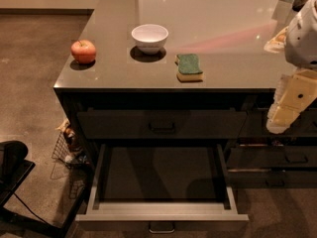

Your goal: Place sponge into middle drawer

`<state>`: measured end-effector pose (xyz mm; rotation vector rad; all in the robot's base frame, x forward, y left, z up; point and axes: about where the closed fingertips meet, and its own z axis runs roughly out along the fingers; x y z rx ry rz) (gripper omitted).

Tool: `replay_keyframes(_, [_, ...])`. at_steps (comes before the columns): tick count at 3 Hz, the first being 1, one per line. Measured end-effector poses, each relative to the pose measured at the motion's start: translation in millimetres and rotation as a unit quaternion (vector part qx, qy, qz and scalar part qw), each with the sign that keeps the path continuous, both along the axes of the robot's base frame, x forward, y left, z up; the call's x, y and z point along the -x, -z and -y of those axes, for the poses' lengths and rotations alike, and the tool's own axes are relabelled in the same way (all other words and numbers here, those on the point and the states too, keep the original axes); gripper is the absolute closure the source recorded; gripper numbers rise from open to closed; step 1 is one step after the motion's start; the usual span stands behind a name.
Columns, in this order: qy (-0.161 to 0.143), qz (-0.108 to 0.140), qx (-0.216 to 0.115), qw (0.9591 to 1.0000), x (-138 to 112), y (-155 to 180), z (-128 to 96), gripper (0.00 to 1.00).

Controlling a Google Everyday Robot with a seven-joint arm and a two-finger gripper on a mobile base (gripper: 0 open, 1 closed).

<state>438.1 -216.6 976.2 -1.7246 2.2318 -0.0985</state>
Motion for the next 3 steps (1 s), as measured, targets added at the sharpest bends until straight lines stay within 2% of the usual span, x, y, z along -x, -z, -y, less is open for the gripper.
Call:
replay_keyframes(1, [0.003, 0.004, -0.006, 1.0000, -3.3, -0.3, -0.3, 0.00])
replay_keyframes(2, [0.029, 0.032, -0.050, 0.9978, -28.4, -3.0, -2.0, 0.00])
replay_keyframes(3, [0.092, 0.060, -0.104, 0.9885, -67.3, 1.2, -4.8, 0.00])
